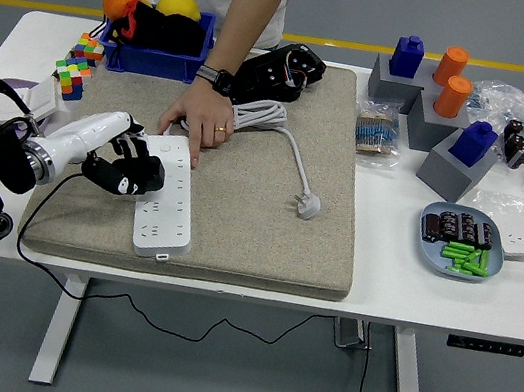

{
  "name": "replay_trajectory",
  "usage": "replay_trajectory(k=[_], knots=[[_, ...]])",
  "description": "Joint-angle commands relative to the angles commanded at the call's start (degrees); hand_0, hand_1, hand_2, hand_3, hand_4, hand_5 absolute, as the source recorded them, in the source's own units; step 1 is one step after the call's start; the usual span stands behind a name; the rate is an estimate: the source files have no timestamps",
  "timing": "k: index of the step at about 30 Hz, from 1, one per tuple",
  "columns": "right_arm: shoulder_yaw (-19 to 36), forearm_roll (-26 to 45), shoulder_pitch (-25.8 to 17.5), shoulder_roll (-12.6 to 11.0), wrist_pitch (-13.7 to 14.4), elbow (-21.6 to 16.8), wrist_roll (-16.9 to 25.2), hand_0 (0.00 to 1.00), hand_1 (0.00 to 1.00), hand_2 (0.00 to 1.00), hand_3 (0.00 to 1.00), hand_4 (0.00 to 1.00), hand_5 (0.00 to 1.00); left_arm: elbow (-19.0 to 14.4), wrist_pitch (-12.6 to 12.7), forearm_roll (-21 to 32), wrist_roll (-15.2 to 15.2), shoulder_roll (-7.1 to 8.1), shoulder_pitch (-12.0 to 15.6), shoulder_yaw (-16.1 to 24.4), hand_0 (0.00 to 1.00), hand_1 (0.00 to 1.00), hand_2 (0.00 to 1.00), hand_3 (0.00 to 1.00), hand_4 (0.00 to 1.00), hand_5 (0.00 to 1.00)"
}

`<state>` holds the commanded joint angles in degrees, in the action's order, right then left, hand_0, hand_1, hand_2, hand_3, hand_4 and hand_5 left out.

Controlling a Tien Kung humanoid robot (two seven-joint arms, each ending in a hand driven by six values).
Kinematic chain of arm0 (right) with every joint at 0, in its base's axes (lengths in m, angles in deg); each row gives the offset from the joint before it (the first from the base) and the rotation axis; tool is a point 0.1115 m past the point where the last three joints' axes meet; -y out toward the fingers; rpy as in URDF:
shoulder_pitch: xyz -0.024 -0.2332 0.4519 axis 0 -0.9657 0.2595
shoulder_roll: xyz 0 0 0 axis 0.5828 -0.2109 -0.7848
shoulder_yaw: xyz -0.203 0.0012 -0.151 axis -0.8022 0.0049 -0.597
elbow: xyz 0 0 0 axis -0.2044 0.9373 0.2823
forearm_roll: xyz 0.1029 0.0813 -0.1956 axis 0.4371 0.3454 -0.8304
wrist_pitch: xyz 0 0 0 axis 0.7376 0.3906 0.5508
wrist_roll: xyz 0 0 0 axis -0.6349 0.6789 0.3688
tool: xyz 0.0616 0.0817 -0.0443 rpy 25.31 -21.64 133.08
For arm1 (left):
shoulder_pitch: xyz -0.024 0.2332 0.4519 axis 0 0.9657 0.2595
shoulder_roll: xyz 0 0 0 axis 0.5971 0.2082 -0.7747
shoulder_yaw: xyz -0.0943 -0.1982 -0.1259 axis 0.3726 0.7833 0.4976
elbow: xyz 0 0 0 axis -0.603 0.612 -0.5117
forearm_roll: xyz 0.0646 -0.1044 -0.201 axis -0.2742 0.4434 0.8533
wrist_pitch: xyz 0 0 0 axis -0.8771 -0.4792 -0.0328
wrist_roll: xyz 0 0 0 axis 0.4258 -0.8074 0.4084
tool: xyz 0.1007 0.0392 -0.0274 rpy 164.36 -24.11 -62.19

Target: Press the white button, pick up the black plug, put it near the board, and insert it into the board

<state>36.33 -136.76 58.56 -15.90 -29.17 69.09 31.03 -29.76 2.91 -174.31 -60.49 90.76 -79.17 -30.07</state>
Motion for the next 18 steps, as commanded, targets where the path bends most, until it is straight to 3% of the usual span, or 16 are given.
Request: replay_trajectory(k=[10, 18], knots=[[0.26, -0.2, 0.2, -0.07, 0.02, 0.05, 0.01, 0.822, 0.761, 0.745, 0.734, 0.788, 0.568, 2.88, -0.21, 0.27, 0.46, 0.01, -4.84, -4.05, 0.544, 0.473, 0.439, 0.47, 0.769, 0.002], [0.34, -0.24, 0.34, -0.01, 0.0, 0.07, 0.05, 0.824, 0.759, 0.743, 0.735, 0.786, 0.564, 5.3, -0.09, 0.37, 0.16, -0.48, -6.75, -5.71, 0.554, 0.474, 0.439, 0.474, 0.75, 0.002]])
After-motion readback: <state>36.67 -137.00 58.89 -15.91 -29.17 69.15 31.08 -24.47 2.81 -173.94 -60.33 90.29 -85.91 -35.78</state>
